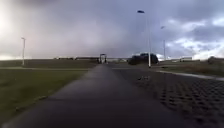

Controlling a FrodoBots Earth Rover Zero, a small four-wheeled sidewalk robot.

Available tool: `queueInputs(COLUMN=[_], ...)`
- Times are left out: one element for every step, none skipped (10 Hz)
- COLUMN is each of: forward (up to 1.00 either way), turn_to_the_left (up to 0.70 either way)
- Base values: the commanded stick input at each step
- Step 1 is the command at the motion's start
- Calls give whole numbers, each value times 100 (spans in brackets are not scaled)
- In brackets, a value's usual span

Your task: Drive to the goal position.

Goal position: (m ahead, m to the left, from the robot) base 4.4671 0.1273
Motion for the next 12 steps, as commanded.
queueInputs(forward=[70,70,70,70,70,70,70,70,70,70,70,70], turn_to_the_left=[-14,-14,-12,-3,0,0,0,0,0,0,0,0])
